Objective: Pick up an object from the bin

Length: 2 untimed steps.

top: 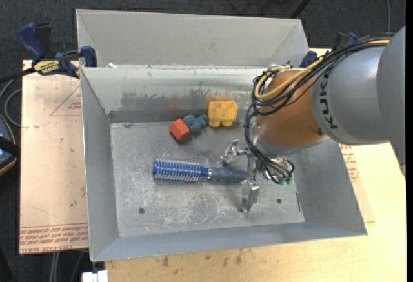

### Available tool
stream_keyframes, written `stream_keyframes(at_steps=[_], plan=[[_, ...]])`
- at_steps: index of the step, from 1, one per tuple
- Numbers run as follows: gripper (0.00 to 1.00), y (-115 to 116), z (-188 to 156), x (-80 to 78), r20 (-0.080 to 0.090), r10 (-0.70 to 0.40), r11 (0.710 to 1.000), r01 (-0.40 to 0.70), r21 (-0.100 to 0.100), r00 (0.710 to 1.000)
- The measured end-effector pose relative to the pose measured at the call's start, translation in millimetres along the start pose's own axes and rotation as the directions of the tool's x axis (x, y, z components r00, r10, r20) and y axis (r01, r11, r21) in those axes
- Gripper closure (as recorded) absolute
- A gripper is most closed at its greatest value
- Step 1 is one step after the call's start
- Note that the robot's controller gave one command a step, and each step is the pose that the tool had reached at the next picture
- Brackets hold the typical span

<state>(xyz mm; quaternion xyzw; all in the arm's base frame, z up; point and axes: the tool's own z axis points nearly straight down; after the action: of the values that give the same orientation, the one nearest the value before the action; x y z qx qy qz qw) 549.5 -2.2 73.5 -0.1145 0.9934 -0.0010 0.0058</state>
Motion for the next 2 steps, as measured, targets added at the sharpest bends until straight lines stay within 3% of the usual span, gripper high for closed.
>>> stream_keyframes(at_steps=[1, 2], plan=[[1.00, -0.4, -1.2, -1.4, 0.008, 0.003, 1.000, -0.003, -0.001, 1.000], [1.00, 24.8, -116.5, -2.1, -0.002, 0.001, 1.000, -0.001, -0.003, 1.000]])
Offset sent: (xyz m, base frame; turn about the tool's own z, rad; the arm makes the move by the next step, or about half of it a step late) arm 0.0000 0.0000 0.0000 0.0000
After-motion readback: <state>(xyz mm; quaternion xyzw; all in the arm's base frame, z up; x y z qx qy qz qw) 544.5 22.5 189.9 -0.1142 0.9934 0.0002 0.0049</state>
